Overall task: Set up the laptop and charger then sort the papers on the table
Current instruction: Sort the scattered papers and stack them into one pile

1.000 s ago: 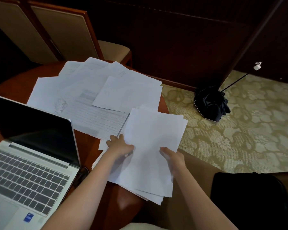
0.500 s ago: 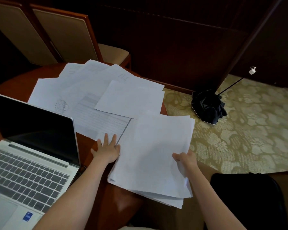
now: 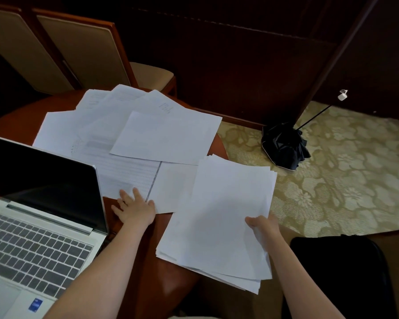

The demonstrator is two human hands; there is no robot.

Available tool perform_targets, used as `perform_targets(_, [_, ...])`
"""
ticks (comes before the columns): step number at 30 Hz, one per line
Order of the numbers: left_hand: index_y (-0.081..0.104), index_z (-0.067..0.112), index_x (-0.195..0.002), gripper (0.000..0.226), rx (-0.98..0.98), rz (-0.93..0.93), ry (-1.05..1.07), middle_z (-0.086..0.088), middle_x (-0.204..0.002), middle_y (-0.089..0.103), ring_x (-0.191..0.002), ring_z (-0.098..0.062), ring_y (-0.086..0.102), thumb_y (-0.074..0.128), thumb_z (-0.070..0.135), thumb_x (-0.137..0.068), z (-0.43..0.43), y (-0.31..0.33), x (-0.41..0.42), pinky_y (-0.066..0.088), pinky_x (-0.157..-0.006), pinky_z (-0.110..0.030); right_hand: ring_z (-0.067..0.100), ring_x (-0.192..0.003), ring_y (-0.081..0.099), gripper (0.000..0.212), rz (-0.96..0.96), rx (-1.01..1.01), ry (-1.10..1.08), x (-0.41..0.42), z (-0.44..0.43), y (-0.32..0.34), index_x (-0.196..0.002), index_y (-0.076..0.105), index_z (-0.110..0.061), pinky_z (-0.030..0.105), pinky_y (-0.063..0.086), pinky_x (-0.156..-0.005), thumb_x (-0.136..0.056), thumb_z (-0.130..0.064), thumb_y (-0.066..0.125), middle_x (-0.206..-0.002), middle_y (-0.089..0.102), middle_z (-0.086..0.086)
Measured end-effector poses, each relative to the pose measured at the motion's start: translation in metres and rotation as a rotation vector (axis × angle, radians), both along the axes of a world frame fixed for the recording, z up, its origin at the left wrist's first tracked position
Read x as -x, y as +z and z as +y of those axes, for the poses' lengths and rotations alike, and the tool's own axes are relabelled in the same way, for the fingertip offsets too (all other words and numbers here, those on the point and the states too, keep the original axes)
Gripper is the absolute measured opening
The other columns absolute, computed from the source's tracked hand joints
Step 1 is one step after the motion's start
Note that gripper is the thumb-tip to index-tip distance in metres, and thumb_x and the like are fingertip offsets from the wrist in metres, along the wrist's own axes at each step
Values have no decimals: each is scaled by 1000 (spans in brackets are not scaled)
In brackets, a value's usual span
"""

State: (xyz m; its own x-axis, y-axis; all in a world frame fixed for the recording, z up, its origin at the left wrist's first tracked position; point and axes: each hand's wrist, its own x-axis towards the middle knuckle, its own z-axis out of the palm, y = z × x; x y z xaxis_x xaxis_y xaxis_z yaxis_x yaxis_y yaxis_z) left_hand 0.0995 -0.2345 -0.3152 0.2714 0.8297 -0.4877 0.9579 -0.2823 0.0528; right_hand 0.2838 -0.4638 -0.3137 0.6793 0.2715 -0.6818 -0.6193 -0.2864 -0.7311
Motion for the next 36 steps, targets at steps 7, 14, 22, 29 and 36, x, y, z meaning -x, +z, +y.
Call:
perform_targets(7, [-6, 16, -151, 54, 100, -297, -517, -3, -159, -9, -147, -15, -5, 19, 23, -102, -45, -13, -11, -2, -118, -33, 32, -99, 62, 27, 122, -67, 132, 8, 0, -7, -111, 58, -2, 46, 48, -91, -84, 0, 63, -109, 66, 13])
perform_targets(14, [-7, 14, -150, 57, 47, -137, -481, -5, -158, -15, -147, -21, -8, 17, 33, -103, -22, -15, -18, 4, -119, -37, 32, -92, 62, 28, -110, -58, -5, -9, -25, 3, -113, 57, -2, 45, 48, -88, -87, 7, 55, -93, 66, 8])
perform_targets(22, [21, 21, -148, 57, 377, -779, -68, -2, -155, 22, -143, -22, 22, 32, 46, -98, -52, 38, -77, 17, -115, -39, 25, -86, 64, 24, -107, -198, -140, -20, -55, 11, -109, 58, -2, 36, 51, -72, -86, 6, 57, -95, 66, 8])
perform_targets(29, [58, 14, -104, 20, 478, -1244, 257, -1, -99, 66, -77, -5, 61, 66, 18, -86, -44, 77, -90, 48, -58, -7, 10, -73, 66, 23, -362, -265, 51, -17, -10, 46, -104, 59, -4, 21, 57, -62, -83, 7, 61, -86, 66, 0])
perform_targets(36, [59, 20, -90, 14, 252, -1456, 251, 9, -84, 63, -75, 1, 61, 65, 9, -84, -20, 114, -56, 49, -63, -7, -2, -71, 68, 29, -453, -492, 139, -2, 48, 80, -101, 62, -10, 13, 52, -61, -79, 8, 65, -88, 68, -6])
